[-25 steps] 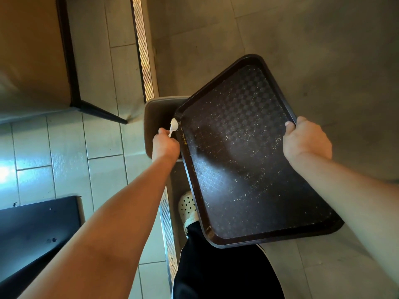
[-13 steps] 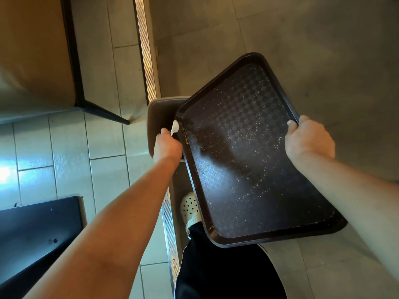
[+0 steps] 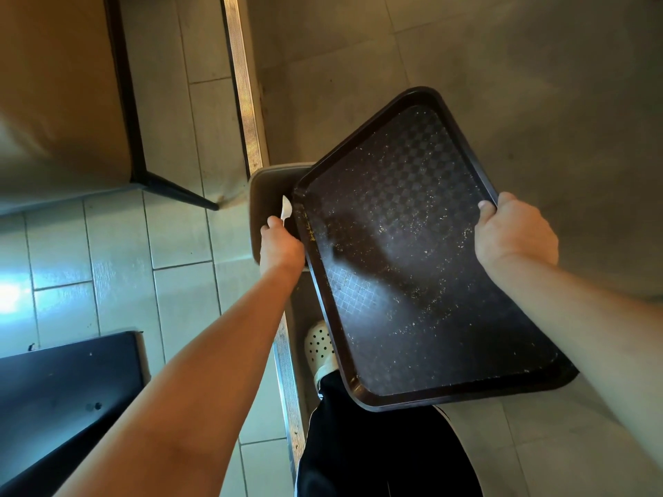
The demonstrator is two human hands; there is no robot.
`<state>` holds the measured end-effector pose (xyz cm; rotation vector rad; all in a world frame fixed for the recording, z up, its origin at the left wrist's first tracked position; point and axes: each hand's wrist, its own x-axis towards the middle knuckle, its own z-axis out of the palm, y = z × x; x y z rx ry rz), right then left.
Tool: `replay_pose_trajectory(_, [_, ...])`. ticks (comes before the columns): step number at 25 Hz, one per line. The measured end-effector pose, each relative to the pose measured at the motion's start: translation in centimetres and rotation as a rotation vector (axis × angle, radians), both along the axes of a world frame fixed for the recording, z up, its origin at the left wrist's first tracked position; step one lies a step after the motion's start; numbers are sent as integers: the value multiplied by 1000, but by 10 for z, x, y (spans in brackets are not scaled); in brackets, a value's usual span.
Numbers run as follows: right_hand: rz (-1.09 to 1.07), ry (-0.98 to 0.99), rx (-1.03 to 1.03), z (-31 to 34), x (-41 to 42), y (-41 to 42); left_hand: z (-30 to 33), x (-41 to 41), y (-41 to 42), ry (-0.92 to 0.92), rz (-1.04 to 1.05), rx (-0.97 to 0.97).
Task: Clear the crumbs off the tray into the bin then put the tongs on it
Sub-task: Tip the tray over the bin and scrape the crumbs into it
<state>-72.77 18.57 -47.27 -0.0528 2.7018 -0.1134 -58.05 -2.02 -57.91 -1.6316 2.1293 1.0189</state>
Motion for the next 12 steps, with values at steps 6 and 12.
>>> replay_pose_trajectory(6, [4,7,9,-3,1,-1,-6,0,0,25,-62,86])
replay_pose_trajectory(12, [19,15,16,-1,0,-3,-3,-3,5,44,-83,120])
